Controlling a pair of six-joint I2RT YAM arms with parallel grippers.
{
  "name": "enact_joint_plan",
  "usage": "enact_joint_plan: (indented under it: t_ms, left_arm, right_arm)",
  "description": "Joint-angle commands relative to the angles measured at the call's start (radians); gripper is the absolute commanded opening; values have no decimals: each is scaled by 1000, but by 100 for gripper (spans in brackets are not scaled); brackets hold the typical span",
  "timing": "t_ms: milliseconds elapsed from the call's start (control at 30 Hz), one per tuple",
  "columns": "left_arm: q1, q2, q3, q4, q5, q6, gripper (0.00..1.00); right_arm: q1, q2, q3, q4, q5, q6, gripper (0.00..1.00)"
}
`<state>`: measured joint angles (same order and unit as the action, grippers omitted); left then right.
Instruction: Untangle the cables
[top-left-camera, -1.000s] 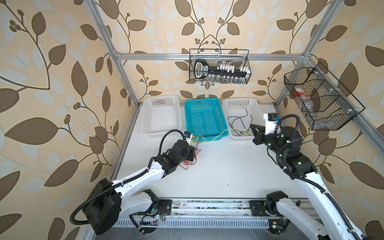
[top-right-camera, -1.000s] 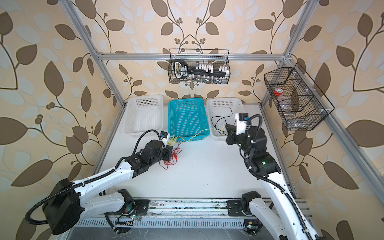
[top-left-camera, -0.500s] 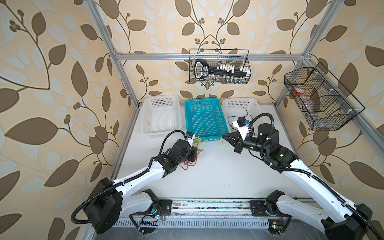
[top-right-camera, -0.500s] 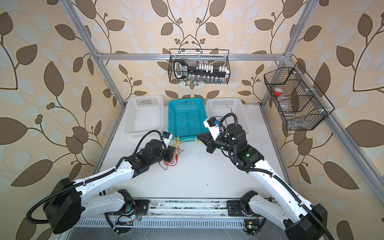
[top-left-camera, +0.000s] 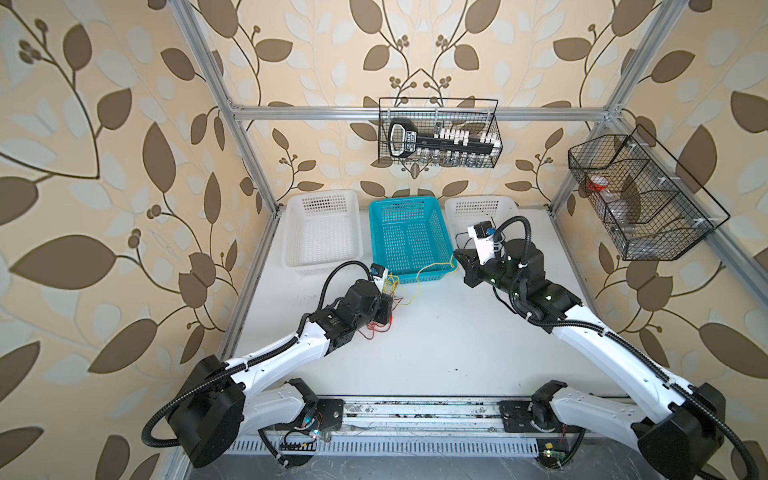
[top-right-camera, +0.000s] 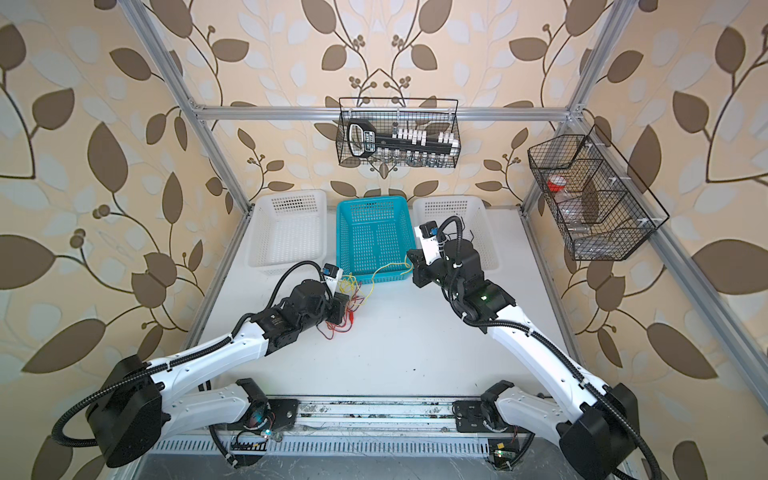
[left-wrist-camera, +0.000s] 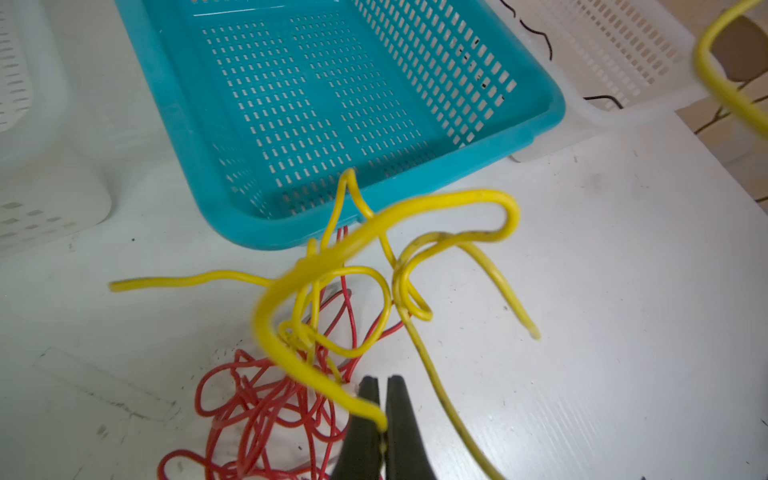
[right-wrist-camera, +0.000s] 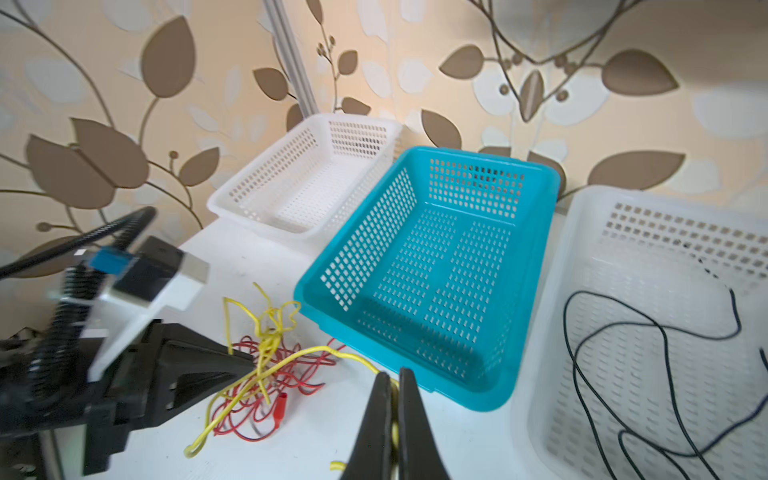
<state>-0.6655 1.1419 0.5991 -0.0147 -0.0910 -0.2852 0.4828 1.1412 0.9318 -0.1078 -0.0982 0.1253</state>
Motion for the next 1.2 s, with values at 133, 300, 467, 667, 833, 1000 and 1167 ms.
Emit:
enact_joint_plan:
  t_ms: [133, 300, 467, 667, 833, 1000, 1167]
  left_arm:
    - [11, -12, 36, -15, -73, -37, 0]
    - [11, 1, 57, -34, -84, -63, 0]
    - [11, 20, 127, -128, -124, -128, 0]
    - [12, 67, 215, -218, -122, -164, 0]
    - [12, 125, 259, -245, -115, -179, 0]
    - [13, 171, 290, -258, -96, -199, 0]
    - [20, 188, 304, -254, -75, -210, 0]
  right_arm:
    - [17, 65, 15, 2, -55, 5, 2]
    - [5, 189, 82, 19, -99, 13, 4]
    - [-1, 340, 187, 46, -126, 31, 5]
    - [-38, 495, 306, 47, -172, 54, 25]
    - [-66, 492, 293, 83, -226, 83, 42]
    - [-105, 448, 254, 79, -244, 98, 49]
    - [-124, 437, 242, -18, -193, 72, 50]
